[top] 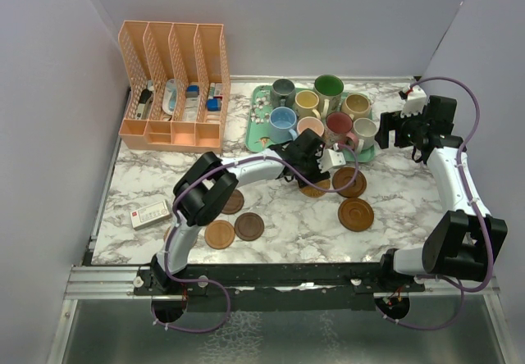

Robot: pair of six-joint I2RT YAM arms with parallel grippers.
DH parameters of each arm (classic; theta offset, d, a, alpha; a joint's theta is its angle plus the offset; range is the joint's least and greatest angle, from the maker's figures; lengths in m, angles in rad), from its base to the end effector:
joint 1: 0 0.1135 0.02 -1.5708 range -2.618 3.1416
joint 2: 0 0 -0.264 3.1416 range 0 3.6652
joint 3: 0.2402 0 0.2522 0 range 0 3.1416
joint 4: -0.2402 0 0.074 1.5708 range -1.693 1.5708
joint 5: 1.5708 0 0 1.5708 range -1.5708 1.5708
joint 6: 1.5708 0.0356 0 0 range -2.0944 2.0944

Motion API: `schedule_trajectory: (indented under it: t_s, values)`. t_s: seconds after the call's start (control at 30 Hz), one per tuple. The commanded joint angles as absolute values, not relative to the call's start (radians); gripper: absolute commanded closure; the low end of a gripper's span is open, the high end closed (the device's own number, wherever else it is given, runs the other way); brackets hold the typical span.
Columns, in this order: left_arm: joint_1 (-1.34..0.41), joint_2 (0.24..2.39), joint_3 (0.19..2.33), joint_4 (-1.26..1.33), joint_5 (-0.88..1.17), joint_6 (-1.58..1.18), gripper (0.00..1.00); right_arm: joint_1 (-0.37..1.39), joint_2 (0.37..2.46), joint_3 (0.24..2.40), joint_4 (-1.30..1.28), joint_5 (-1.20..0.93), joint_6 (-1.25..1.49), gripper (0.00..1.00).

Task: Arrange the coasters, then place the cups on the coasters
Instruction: Move the coaster to the center of the board.

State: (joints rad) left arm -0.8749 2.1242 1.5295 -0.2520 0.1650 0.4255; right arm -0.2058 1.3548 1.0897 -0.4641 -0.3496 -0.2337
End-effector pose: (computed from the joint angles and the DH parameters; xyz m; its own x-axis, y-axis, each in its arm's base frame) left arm 0.2952 -0.3626 0.1688 -0.0961 0.7502 -0.6542 0.9513 0.2626 0.1614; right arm 0.2919 -0.0485 0.2935 -0.6210 -0.0926 -0.7783 -0.2075 0.9770 0.0493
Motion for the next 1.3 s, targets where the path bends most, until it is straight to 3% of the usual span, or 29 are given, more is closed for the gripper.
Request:
schedule_trajectory:
  t_s: [0.0, 0.9, 1.27]
  values:
    - [-0.851, 2.137, 1.480, -0.367, 0.094, 0.456, 0.45, -0.208, 1.363, 1.087, -0.471, -0.357, -0.247, 0.16]
    - [-0.864, 2.121, 1.594, -0.402, 0.219, 0.394, 0.37, -0.209, 1.367, 1.086, -0.471, -0.355, -0.248, 0.16]
    - [-0.860, 1.995, 1.560, -0.413, 0.240, 0.419, 0.31, -0.208, 1.373, 1.085, -0.471, -0.353, -0.250, 0.16]
